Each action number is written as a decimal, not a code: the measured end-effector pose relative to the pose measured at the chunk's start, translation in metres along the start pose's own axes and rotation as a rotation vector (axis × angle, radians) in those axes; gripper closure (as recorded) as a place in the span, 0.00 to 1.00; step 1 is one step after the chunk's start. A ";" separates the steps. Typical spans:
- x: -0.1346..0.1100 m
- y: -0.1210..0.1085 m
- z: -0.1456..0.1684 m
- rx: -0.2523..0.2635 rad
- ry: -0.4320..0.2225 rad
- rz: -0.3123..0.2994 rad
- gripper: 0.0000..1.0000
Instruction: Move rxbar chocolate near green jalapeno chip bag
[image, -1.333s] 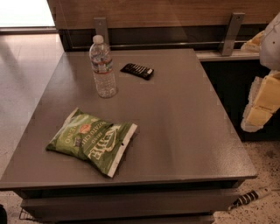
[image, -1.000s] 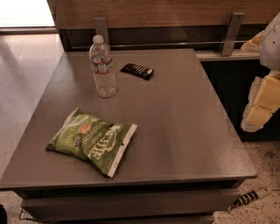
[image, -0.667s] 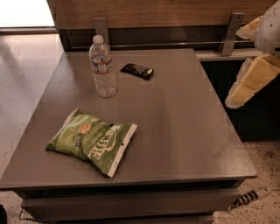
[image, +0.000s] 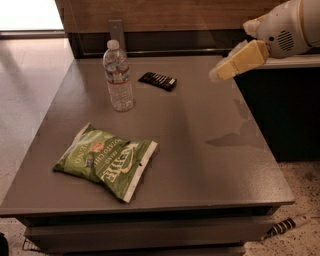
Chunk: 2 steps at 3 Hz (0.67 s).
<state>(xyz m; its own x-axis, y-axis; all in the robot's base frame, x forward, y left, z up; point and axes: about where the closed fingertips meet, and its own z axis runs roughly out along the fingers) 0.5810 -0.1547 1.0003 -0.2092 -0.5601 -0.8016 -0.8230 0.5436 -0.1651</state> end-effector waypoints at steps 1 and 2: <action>-0.023 -0.007 0.029 -0.001 -0.193 0.094 0.00; -0.022 -0.006 0.029 -0.004 -0.187 0.092 0.00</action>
Offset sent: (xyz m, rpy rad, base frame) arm 0.0177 0.0166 -0.0042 0.1457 -0.0224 -0.0111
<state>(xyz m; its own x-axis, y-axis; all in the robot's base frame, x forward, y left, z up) 0.6063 -0.1278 1.0018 -0.1816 -0.3822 -0.9061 -0.8070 0.5845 -0.0848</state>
